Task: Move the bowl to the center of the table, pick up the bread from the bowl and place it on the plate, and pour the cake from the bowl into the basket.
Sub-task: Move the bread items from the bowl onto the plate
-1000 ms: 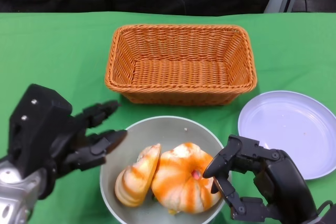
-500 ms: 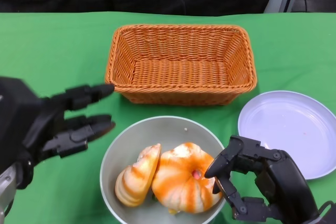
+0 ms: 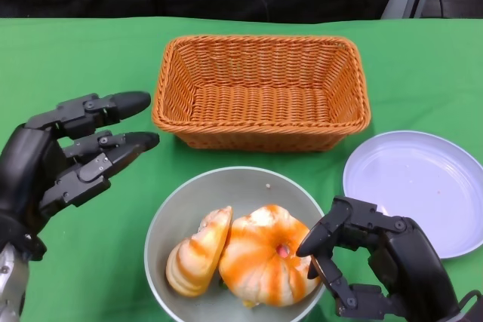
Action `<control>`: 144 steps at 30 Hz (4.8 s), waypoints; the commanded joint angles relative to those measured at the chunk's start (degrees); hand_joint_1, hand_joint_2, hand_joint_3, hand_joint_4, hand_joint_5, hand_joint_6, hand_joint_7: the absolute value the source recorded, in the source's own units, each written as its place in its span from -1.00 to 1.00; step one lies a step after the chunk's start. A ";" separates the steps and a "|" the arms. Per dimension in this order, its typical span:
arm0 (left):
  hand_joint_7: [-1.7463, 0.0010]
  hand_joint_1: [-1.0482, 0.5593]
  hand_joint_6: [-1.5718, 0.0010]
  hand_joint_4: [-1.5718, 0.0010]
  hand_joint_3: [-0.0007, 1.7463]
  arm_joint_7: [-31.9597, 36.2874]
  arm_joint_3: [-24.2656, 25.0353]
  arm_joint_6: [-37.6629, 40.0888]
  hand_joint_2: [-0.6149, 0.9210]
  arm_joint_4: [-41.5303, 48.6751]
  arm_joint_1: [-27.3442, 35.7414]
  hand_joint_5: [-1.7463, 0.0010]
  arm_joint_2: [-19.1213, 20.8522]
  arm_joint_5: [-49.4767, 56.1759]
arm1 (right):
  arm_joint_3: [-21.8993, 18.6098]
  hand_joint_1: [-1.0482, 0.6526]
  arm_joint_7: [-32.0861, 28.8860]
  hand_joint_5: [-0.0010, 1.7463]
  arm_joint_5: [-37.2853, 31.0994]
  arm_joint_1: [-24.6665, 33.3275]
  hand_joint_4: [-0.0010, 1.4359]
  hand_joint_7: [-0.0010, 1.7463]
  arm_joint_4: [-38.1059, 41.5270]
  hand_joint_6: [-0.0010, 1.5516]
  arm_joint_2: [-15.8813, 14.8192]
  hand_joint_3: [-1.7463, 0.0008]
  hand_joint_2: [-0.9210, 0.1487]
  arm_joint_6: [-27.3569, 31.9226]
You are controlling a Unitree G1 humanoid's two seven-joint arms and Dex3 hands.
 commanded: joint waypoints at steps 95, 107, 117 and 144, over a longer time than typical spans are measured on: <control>-0.33 0.21 -0.06 -0.01 0.11 8.68 -0.20 -21.57 0.58 17.48 -8.51 -0.63 -5.69 4.58 | 27.80 -0.73 -5.49 -0.82 -69.75 -26.17 -0.10 -0.99 -2.81 -0.25 -6.02 0.96 -1.00 19.49; -0.31 0.18 -0.09 0.01 0.09 11.00 0.00 -18.71 0.62 13.80 -7.77 -0.67 -6.12 4.71 | 31.14 -0.71 2.66 -0.45 -72.18 -27.46 -0.21 -0.99 0.16 -0.22 -3.60 0.93 -1.00 25.41; -0.31 0.22 -0.09 -0.01 0.11 9.05 -0.05 -17.93 0.63 11.89 -7.71 -0.66 -5.78 1.97 | 34.14 -0.73 3.40 -0.74 -74.19 -30.38 -0.16 -0.99 8.30 -0.19 -1.77 0.92 -1.00 28.19; -0.34 0.23 -0.07 0.02 0.08 7.21 -0.27 -17.63 0.65 11.41 -7.71 -0.68 -6.06 0.64 | 34.38 -0.17 -25.28 0.27 -62.94 -36.02 0.16 -0.98 25.94 0.34 -4.17 1.00 -0.91 14.44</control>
